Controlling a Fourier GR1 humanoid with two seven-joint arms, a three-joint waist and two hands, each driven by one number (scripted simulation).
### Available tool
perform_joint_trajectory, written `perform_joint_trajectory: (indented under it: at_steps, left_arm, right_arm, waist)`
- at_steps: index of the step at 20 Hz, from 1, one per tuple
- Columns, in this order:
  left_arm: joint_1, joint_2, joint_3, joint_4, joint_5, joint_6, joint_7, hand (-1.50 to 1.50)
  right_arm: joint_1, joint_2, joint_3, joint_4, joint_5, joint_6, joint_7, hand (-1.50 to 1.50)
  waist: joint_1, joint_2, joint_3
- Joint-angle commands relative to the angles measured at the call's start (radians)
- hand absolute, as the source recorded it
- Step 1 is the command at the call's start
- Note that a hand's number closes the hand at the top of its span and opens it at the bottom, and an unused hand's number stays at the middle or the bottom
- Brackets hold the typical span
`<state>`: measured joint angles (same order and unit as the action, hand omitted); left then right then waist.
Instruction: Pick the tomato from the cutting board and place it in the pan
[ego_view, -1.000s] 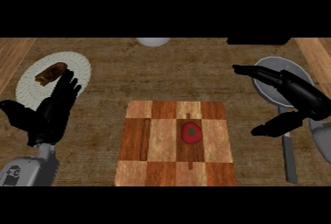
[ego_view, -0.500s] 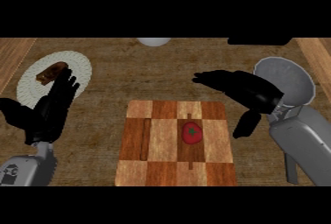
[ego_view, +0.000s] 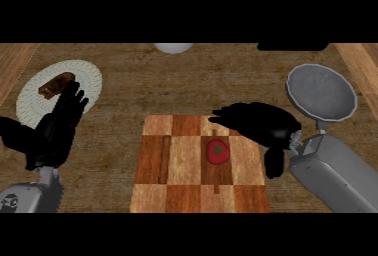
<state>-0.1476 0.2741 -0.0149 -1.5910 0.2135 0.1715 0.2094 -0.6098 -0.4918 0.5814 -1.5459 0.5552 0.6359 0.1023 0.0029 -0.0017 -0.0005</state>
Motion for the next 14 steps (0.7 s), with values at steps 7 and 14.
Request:
perform_joint_trajectory:
  at_steps: [7,14]
  left_arm:
    - [0.005,-0.021,0.011,0.002,-0.023,-0.023,0.012,0.00]
    - [0.059,-0.028,0.040,-0.028,-0.023,-0.064,-0.015,0.00]
  right_arm:
    - [0.027,0.073,0.042,-0.121,0.222,0.071,0.130,-1.50]
    - [0.093,0.194,0.043,-0.077,0.308,0.027,0.098,-1.50]
  waist:
    - [-0.001,0.001,0.000]
    - [0.003,0.002,0.000]
